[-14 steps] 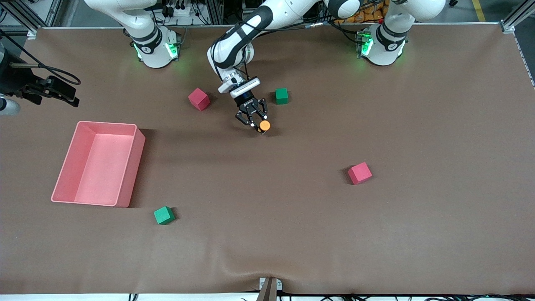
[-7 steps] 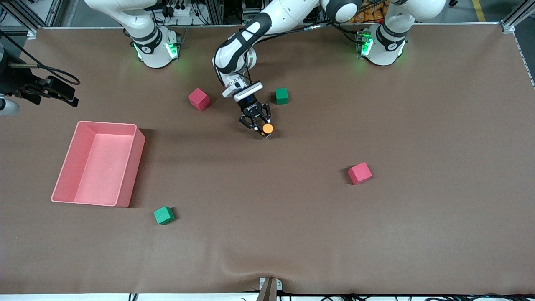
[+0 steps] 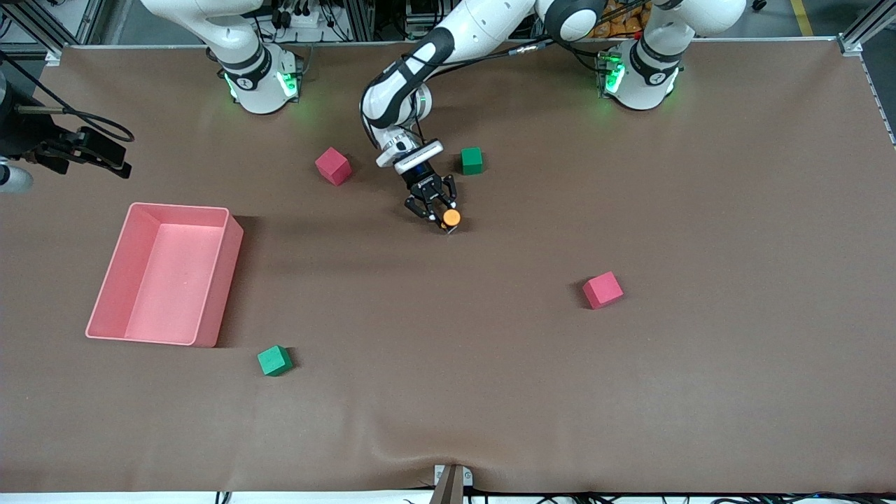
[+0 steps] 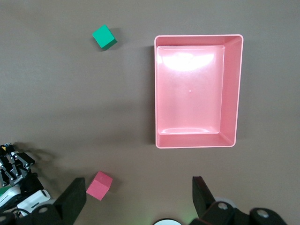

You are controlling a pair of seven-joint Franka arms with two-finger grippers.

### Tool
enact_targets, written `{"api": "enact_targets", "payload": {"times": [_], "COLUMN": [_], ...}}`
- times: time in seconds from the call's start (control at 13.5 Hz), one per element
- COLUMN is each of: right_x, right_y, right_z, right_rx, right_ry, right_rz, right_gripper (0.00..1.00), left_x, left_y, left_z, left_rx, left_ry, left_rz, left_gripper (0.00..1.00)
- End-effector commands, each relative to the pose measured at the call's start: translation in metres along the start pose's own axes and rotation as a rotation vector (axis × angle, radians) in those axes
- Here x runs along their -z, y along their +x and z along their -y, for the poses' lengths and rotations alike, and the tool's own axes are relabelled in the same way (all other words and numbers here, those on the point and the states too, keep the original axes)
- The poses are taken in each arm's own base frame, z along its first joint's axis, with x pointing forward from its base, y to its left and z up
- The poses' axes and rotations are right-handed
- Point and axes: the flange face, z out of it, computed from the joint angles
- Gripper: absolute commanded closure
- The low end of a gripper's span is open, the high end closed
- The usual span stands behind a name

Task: Place and upright button with both arms
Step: 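Carry the button with the left gripper and lower it upright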

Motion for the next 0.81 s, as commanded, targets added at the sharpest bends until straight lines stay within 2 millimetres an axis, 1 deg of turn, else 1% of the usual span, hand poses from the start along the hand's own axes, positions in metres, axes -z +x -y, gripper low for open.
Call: {"api": "enact_targets", "payload": {"times": [0.0,0.22,0.3,0.37,0.44,0.59,0.67,0.74], "right_x": [0.0019,0.0019,0.0019,0.0019,0.0020,0.0019,0.0020,0.0019], "right_y": [-0.0016,-0.0016,-0.0016,-0.0016,-0.0015,-0.0018,-0.0016,-0.0018], "right_z": [-0.0029,-0.0029,-0.0029,-0.0029,-0.0029,-0.0021,-0.0020,-0.0021], "right_rx": [0.006,0.006,0.006,0.006,0.006,0.007,0.006,0.007], "right_ry": [-0.017,-0.017,-0.017,-0.017,-0.017,-0.018,-0.017,-0.017], "right_rz": [0.002,0.002,0.002,0.002,0.000,0.002,0.000,0.002], "right_gripper": [0.00,0.00,0.00,0.00,0.00,0.00,0.00,0.00], "left_x": [-0.0041,-0.0058,-0.0054,-0.0045,-0.0045,-0.0026,-0.0022,-0.0017], "left_y": [-0.0097,-0.0134,-0.0125,-0.0107,-0.0107,-0.0084,-0.0074,-0.0065], "left_z": [0.0000,0.0019,0.0014,0.0005,0.0005,-0.0006,-0.0011,-0.0015], "left_rx": [0.015,0.016,0.017,0.020,0.020,0.019,0.017,0.017], "left_ry": [-0.023,-0.022,-0.022,-0.023,-0.023,-0.023,-0.023,-0.023], "left_rz": [-0.040,-0.042,-0.041,-0.040,-0.040,-0.037,-0.036,-0.036], "left_gripper": [1.00,1.00,0.98,0.83,0.72,0.58,0.44,0.37]}}
